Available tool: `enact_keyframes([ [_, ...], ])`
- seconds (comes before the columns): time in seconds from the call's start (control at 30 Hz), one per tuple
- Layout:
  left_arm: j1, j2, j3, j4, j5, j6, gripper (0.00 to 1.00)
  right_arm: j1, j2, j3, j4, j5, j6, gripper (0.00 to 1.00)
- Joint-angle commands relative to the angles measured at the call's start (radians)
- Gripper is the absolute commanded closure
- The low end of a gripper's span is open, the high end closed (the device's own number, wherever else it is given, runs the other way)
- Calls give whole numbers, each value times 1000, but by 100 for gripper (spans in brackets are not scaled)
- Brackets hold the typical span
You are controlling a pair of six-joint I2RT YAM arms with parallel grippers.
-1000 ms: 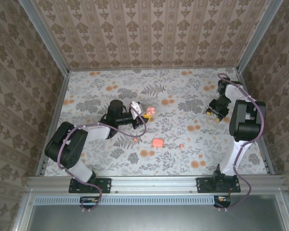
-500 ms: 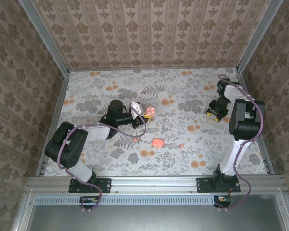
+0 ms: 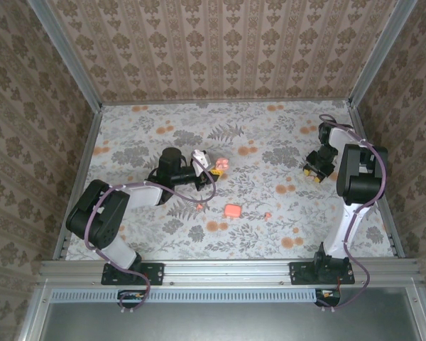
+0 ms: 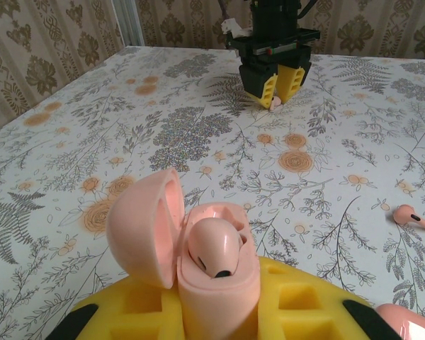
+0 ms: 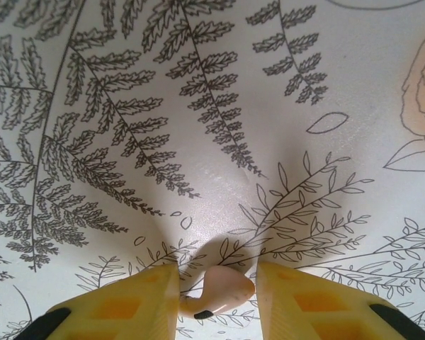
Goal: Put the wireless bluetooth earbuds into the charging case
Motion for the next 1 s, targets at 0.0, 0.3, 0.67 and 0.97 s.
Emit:
enact_keyframes([
  [0.0, -1, -1, 30, 0, -1, 18, 87, 8, 11, -16, 6, -11, 21, 68],
  [0.3, -1, -1, 31, -1, 0, 14, 87, 23, -17, -24, 23, 24, 2, 73],
  [0.67, -2, 2, 31, 7, 5, -9, 87, 67, -128, -133, 149, 39, 3, 76],
  [0.97, -1, 32, 43, 41, 22, -60, 87, 117, -199, -216, 279, 30, -6, 78],
])
